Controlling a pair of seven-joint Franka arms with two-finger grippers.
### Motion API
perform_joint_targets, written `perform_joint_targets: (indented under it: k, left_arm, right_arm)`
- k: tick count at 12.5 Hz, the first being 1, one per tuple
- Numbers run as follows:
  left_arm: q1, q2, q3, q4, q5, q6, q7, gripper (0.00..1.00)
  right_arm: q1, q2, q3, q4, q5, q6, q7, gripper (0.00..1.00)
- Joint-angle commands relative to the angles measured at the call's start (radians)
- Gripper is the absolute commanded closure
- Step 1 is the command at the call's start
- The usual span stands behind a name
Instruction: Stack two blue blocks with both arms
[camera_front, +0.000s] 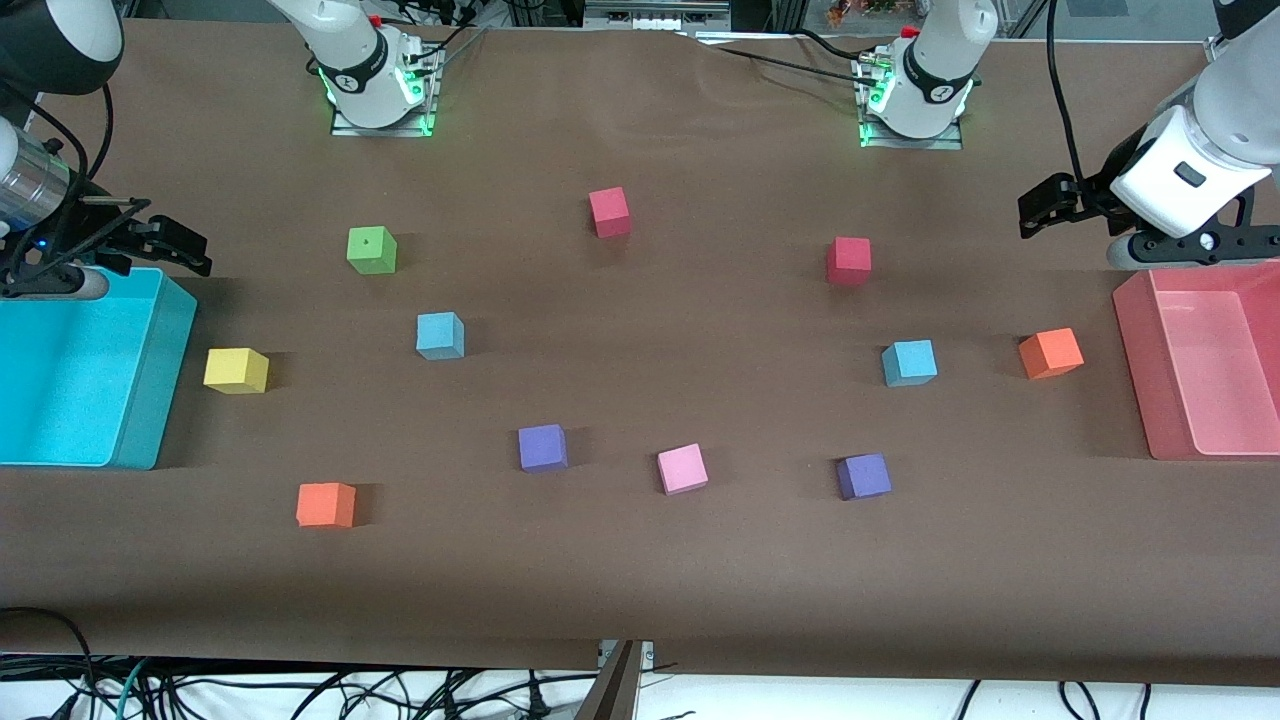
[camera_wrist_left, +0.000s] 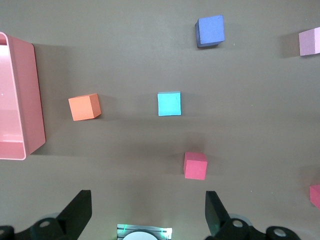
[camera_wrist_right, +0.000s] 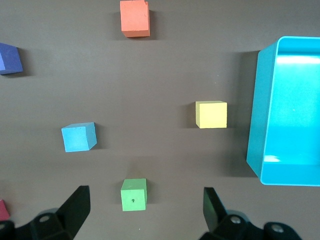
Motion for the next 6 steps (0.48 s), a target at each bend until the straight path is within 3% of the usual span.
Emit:
perform_joint_targets:
  k: [1,6]
  left_arm:
    - [0.004,-0.004,0.0,0.016,-0.021,-0.018,0.02,0.0]
    - [0.002,-0.003,-0.002,0.016,-0.02,-0.015,0.02,0.0]
  right_arm:
    - [0.002,-0.013,0.004,0.002,-0.012,-0.005,0.01,0.0]
    - [0.002,0.021,0.004,0.057,-0.011,-0.023,-0.013,0.0]
